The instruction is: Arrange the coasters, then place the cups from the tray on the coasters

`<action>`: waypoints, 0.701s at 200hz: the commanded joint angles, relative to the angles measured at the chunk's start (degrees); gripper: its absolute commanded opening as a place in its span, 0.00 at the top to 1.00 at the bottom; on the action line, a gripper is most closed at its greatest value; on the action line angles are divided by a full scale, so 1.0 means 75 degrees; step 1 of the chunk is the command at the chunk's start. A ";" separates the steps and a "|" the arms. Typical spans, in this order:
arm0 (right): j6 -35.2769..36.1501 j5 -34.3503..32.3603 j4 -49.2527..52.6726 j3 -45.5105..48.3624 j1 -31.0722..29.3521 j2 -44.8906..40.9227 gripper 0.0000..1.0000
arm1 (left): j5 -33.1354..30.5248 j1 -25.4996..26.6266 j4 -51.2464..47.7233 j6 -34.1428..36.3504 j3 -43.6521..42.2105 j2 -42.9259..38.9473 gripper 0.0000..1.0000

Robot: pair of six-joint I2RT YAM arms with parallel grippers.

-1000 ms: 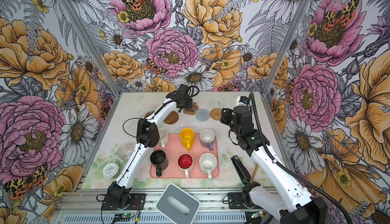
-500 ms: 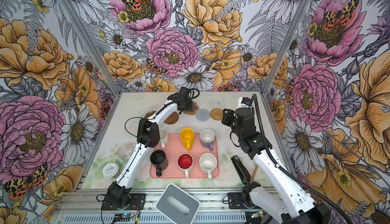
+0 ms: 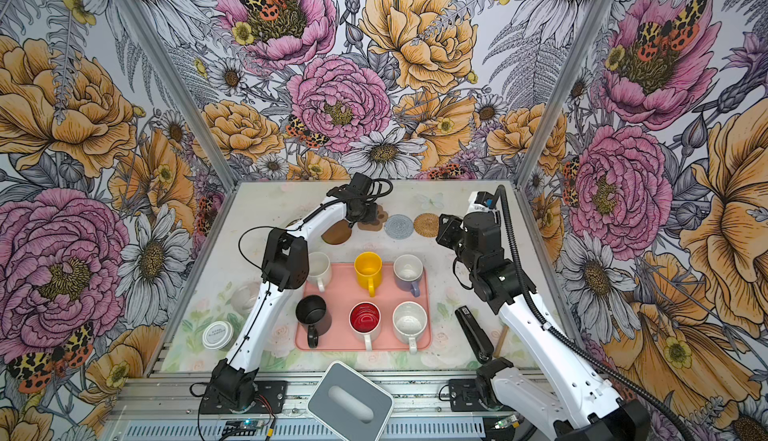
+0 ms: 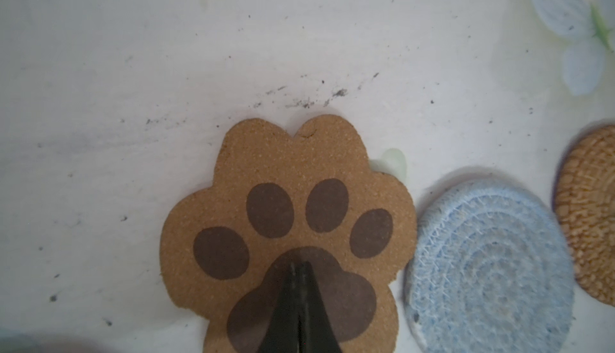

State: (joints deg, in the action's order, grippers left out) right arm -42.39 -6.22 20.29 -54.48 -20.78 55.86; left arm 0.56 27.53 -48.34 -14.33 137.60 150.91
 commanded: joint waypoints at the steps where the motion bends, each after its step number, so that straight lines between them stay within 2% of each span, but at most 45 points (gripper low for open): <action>1: 0.0107 -0.0053 -0.0157 0.0026 0.0029 -0.0012 0.69 | 0.0044 0.0024 -0.1336 0.0279 -0.0637 0.0131 1.00; 140: 0.0098 -0.0012 -0.0161 -0.0013 0.0033 0.0088 0.69 | -0.0050 0.0217 -0.1325 0.0339 -0.1749 -0.0425 1.00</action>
State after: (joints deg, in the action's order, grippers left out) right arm -42.37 -6.20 20.27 -54.48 -20.78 56.18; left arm 0.49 28.05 -47.46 -12.84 128.64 145.67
